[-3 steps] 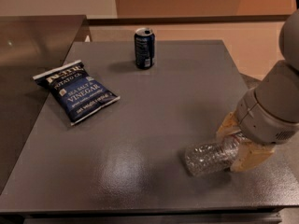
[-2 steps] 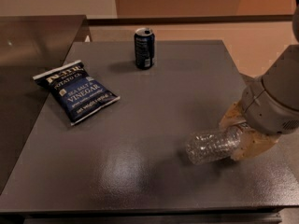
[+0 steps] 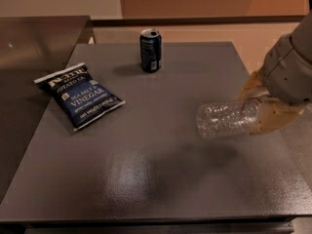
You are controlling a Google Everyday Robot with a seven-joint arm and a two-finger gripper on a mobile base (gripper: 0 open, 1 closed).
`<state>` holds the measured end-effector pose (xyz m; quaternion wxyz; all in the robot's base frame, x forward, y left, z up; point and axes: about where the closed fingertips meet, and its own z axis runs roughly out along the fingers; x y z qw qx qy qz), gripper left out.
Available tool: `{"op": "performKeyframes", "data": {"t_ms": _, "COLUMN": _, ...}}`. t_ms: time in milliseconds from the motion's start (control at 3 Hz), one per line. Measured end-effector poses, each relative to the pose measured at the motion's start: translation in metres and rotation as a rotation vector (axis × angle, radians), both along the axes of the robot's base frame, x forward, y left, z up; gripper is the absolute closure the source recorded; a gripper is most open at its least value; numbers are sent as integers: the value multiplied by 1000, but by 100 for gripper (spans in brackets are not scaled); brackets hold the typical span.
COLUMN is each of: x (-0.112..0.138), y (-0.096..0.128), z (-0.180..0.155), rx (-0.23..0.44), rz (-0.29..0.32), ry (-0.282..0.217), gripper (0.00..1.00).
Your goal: Pick water bottle
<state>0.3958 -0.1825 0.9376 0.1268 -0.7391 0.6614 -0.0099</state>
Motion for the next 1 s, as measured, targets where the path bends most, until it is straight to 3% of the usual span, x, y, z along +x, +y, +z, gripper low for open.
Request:
{"op": "performKeyframes", "data": {"t_ms": 667, "x": 14, "y": 4, "z": 66, "rx": -3, "rz": 0, "ry": -100, "gripper": 100}}
{"op": "performKeyframes", "data": {"t_ms": 1000, "x": 14, "y": 5, "z": 66, "rx": -3, "rz": 0, "ry": -102, "gripper": 100}}
